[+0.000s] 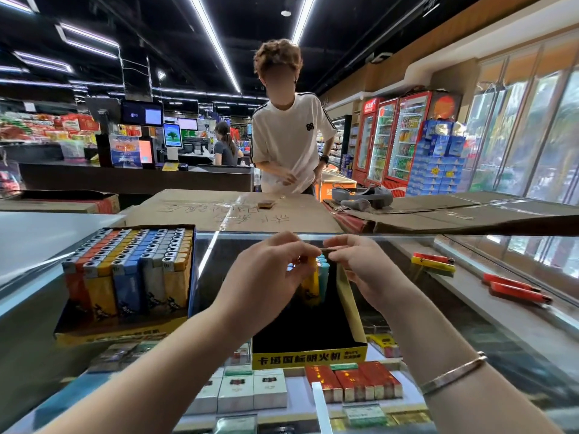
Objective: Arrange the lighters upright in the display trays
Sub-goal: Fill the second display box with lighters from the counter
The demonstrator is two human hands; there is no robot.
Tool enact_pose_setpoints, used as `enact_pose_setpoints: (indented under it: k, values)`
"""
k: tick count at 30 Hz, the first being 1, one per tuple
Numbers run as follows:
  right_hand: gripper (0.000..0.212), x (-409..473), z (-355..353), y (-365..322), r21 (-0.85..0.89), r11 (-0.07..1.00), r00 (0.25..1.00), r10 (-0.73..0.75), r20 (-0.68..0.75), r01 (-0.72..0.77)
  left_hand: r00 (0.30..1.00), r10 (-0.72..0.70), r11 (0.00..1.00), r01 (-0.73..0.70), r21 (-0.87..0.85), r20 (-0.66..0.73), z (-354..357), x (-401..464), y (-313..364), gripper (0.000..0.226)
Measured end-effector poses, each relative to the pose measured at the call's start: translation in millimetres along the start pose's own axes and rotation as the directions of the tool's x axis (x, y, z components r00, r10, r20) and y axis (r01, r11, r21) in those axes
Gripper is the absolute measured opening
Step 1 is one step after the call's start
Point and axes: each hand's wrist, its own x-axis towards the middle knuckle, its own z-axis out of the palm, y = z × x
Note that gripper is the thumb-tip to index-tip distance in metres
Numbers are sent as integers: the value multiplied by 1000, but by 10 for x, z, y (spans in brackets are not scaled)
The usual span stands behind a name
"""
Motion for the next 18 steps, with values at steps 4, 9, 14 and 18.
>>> enact_pose_setpoints:
  k: [4, 9, 14, 18]
  values:
    - [30, 9, 49, 45, -27, 999, 997, 38, 71, -37, 999, 44, 997, -46, 66, 32, 70, -25, 14, 24]
    - [33, 21, 45, 53, -22, 999, 995, 50, 82, -49, 995, 86, 983, -93, 159, 51, 68, -21, 1, 22]
    - [32, 16, 44, 44, -47, 997, 995, 64, 72, -61, 991, 106, 971, -121, 205, 86, 50, -6, -37, 18]
    - [34, -15, 44, 40, -27, 998, 996, 50, 71, -49, 995, 59, 982, -71, 177, 76, 48, 9, -78, 18]
